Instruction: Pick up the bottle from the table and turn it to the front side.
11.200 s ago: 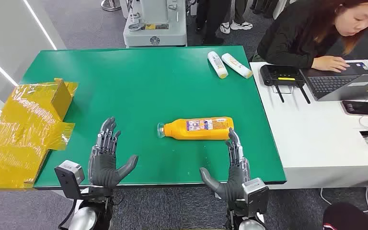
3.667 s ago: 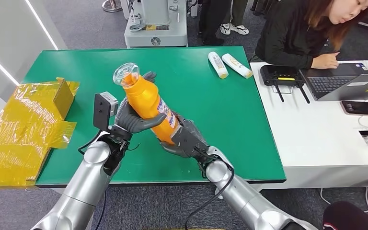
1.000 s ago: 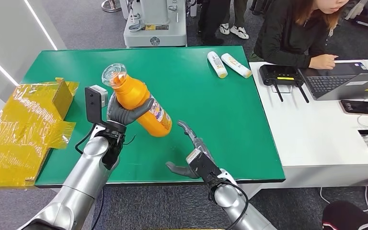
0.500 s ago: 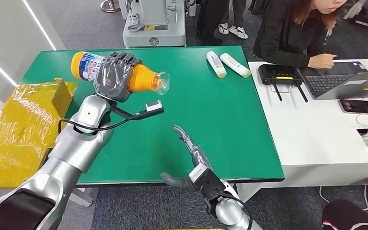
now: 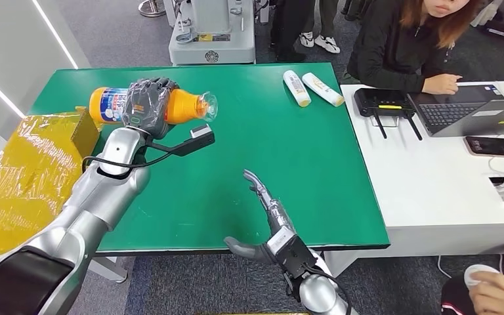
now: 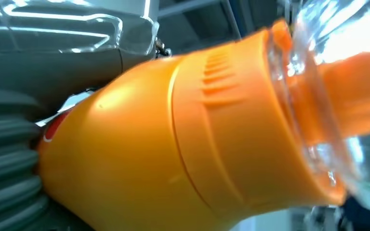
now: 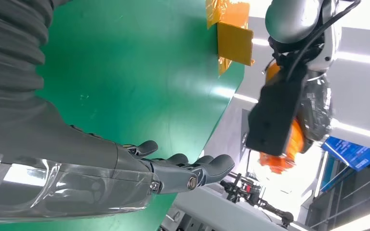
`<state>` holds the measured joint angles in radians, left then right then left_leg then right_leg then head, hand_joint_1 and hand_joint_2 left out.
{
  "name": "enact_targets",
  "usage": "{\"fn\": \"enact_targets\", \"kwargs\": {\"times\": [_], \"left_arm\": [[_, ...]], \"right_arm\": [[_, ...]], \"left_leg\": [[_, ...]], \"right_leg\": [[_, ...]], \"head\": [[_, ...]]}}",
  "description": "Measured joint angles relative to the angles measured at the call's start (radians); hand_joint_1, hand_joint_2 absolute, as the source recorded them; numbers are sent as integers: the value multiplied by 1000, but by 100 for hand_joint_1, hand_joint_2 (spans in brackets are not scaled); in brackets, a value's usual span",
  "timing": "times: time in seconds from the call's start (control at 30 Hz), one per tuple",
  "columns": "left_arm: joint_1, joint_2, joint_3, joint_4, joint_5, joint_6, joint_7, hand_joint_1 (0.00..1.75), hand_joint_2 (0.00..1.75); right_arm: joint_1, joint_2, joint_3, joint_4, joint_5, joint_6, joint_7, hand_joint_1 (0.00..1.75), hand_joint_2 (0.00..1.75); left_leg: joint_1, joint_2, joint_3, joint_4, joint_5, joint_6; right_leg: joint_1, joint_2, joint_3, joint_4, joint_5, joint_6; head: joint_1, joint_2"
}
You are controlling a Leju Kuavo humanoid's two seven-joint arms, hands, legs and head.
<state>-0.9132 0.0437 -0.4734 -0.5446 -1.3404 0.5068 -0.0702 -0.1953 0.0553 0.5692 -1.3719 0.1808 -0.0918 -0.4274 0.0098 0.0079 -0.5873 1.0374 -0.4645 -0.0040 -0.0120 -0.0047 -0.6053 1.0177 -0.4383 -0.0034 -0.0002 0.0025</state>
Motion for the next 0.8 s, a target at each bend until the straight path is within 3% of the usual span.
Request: {"fn": "enact_targets", "kwargs": {"times": [0.17, 0.37, 0.8], "left_arm": [[-11, 14, 0, 59, -20, -24, 34, 175, 175], [-15, 55, 0, 133, -102, -85, 200, 175, 175], [27, 136, 0, 192, -202, -172, 400, 175, 175]], "right_arm": [[8, 0, -5, -3, 1, 1, -3, 0, 175], [17, 0, -12, -4, 2, 5, -12, 0, 175], [31, 0, -20, -4, 9, 21, -15, 0, 175]], "left_leg": [[0, -1, 0, 0, 0, 0], [0, 3, 0, 0, 0, 0], [0, 0, -2, -1, 1, -1]], "right_leg": [[0, -1, 0, 0, 0, 0], [0, 3, -1, 1, 0, 0], [0, 0, -2, 1, 0, 0]], "head": [[0, 0], [0, 0], [0, 0]]}}
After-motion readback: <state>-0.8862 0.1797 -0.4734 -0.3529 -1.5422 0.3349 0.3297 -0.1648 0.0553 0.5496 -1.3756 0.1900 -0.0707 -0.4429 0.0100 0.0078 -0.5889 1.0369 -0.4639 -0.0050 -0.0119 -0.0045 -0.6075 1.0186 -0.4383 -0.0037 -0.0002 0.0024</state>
